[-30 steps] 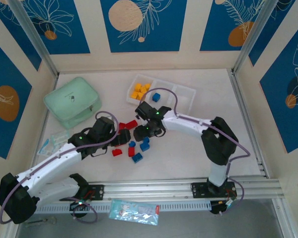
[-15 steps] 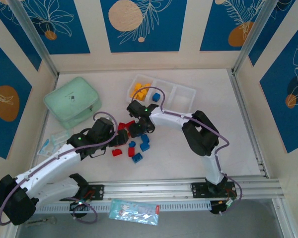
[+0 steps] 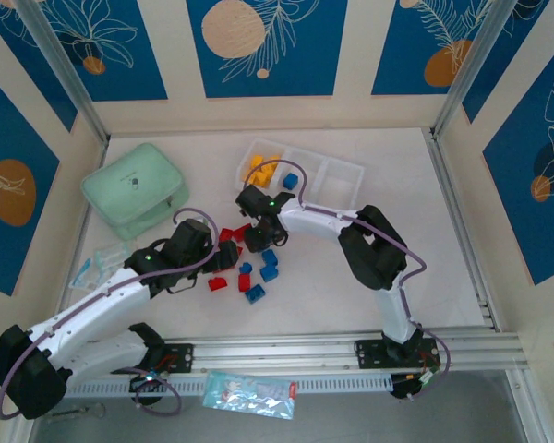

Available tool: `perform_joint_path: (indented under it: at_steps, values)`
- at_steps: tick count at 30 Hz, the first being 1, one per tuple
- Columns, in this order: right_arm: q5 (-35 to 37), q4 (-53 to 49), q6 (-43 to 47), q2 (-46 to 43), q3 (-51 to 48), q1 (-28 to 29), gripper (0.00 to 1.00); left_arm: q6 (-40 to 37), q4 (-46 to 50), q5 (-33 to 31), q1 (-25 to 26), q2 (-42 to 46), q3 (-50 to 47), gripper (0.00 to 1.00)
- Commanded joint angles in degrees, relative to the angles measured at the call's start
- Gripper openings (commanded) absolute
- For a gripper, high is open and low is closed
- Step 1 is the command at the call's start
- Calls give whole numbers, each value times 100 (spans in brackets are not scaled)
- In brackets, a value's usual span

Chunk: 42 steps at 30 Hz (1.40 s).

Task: Sort the legos into containers by color
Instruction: Pick up the lego from the center of the table, then place the lego in the container.

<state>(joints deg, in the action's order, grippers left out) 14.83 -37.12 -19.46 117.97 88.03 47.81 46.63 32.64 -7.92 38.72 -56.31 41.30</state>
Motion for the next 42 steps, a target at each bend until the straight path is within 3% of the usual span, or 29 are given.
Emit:
perform_joint_path:
  at_steps: [1, 11, 24, 29, 32, 38, 42]
  values:
    - [-35, -118, 63, -495, 47, -105, 43, -82, 111, 148, -59, -49, 182, 99]
    - [70, -394, 124, -1002, 503, -914, 43, -345, -395, 382, -58, -761, 691, 99]
    - [387, -810, 518, 584, 2473, -1986, 43, -677, -905, 465, -65, -1918, 1653, 99]
    - [657, -1128, 671, 1348, 3396, -2142, 44, -738, -969, 530, -101, -2188, 1887, 99]
    - [732, -1327, 698, 1553, 3781, -2201, 51, -745, -975, 579, -119, -2261, 1958, 99]
    - [598, -1302, 732, 1251, 3710, -2132, 58, -741, -978, 606, -162, -2244, 1950, 99]
    - [472, -1164, 692, 683, 3167, -1913, 61, -769, -885, 586, -163, -2104, 1941, 99]
